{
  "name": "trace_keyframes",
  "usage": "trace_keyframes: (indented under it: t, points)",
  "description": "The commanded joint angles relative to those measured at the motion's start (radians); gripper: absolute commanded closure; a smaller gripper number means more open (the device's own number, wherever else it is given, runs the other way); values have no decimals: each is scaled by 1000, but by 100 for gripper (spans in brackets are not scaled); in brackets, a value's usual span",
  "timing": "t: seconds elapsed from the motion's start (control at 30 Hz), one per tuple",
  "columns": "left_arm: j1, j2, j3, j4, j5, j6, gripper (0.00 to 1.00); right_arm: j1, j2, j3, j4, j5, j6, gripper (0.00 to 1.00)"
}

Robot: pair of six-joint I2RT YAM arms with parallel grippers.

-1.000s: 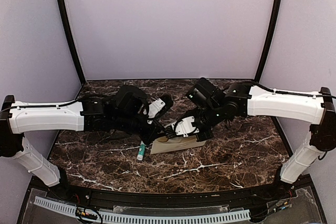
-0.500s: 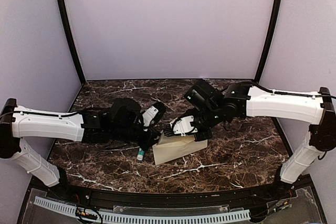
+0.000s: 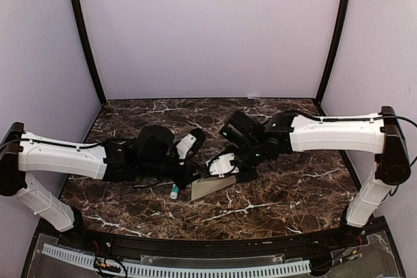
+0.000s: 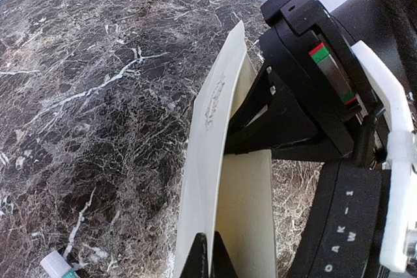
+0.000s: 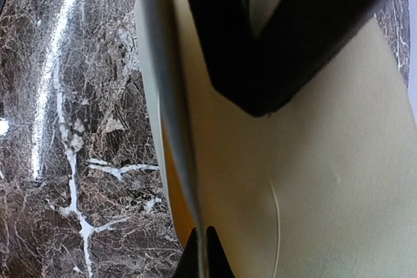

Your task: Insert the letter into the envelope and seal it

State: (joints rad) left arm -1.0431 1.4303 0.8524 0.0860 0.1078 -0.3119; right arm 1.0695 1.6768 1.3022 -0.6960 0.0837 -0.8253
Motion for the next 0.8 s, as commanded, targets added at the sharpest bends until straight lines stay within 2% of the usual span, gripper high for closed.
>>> trace_keyframes:
  t: [0.0, 0.1, 0.23, 0.27, 0.4, 0.57, 0.63, 0.77]
  points:
    - [3, 7, -18, 56, 6, -11, 100, 17, -13, -33, 57, -15, -9, 100]
    - [3, 16, -23, 62, 3, -10, 100, 16, -59, -64, 117, -12, -12, 81]
    - [3, 18, -37, 76, -3, -14, 100, 16, -155, -114, 215, -77, 23, 37]
    - [3, 17, -39, 79, -5, -15, 100, 16, -181, -124, 235, -94, 40, 34]
    - [3, 15, -52, 97, -14, -24, 100, 16, -287, -186, 322, -125, 138, 30]
    - [3, 15, -79, 134, -28, -49, 100, 24, -464, -382, 600, -75, 354, 27]
    - [1, 15, -97, 159, -34, -56, 100, 32, -512, -457, 748, 28, 581, 29]
    - [2, 14, -109, 183, -53, -58, 100, 72, -582, -587, 937, 325, 1026, 42]
